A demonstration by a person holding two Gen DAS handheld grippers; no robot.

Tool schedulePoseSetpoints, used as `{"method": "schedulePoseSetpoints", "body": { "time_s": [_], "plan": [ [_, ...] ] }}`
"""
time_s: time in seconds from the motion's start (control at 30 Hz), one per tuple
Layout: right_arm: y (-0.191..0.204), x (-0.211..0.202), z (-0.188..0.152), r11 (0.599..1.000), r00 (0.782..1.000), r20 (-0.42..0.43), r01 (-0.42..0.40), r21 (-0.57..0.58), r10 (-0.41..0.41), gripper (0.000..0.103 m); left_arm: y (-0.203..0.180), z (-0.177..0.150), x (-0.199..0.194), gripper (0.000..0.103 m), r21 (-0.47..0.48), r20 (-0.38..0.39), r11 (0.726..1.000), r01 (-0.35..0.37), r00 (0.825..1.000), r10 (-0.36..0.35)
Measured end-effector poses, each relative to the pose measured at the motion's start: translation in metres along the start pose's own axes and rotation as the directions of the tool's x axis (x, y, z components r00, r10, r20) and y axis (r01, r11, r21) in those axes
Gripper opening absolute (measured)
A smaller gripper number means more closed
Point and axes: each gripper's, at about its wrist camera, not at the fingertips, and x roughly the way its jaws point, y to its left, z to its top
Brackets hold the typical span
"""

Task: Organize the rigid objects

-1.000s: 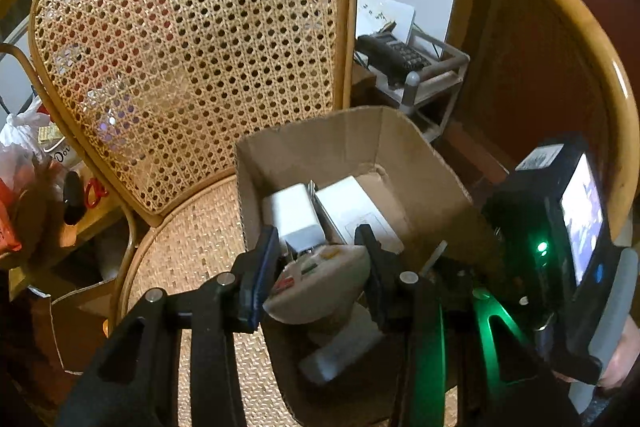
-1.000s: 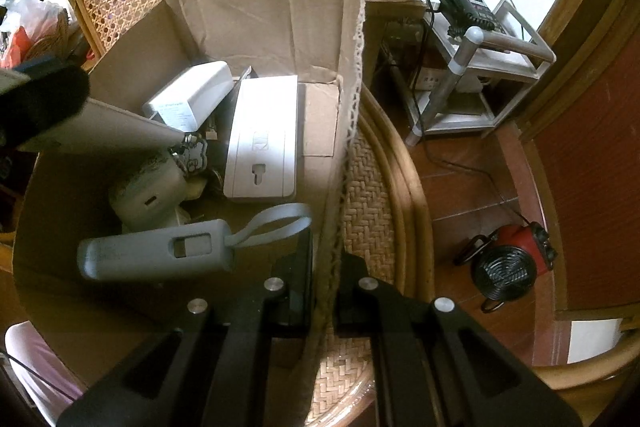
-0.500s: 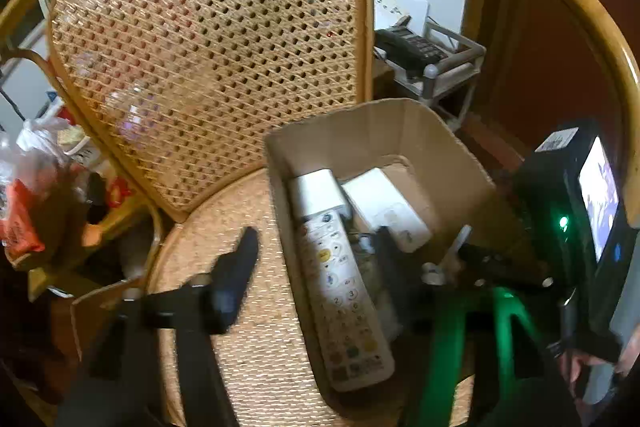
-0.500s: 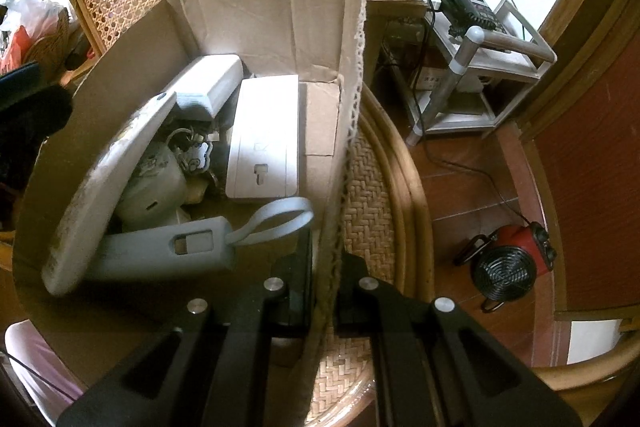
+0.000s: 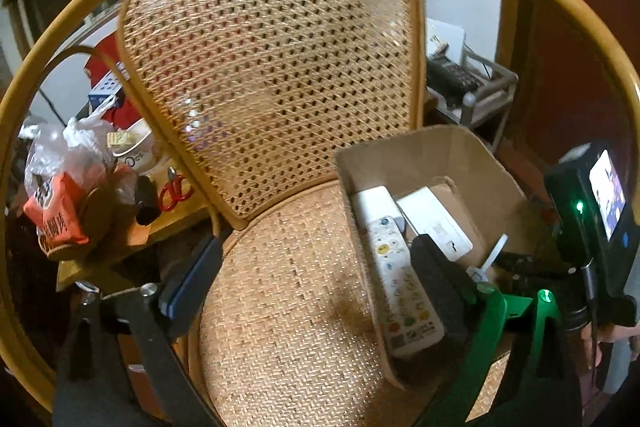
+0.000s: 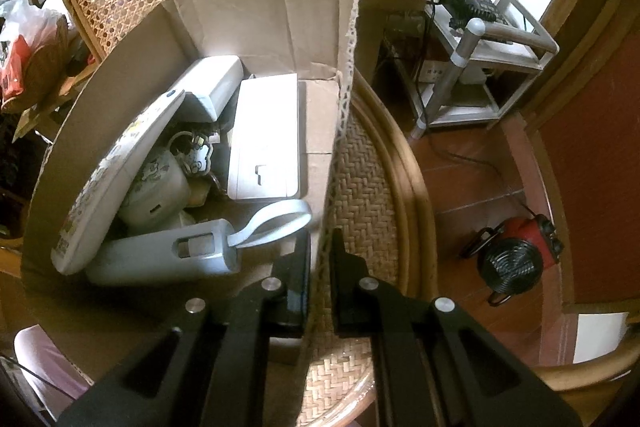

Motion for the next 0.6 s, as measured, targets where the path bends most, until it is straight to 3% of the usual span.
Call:
{"method": "schedulePoseSetpoints", "body": {
  "time_s": [0.3,0.37,0.43,0.6],
  "plan": [
    [0.003,-0.013,0.0,1.0,0.999,0.043,0.003,-0.001,-0.003,0.009,0.032,-0.015,-0.021,0.1,-0.076,0.058,0.996,-0.048,0.997,0.052],
    [0.005,-0.021,0.001,1.0,0.997,0.081,0.007,0.001,-0.007,0.01,0.036,-0.019,-0.025,0.1,-0.083,0.068,0.995,-0.053,0.996,0.059],
    [0.005,-0.032,0.001,1.0,0.991,0.135,-0.01,0.012,0.008,0.022,0.041,-0.022,-0.028,0.1,-0.117,0.085,0.992,-0.045,0.995,0.056],
    [0.011,-0.055,-0.005,1.0,0.972,0.234,-0.011,0.009,0.009,0.024,0.056,-0.031,-0.038,0.1,-0.181,0.121,0.982,-0.052,0.99,0.074]
  ]
}}
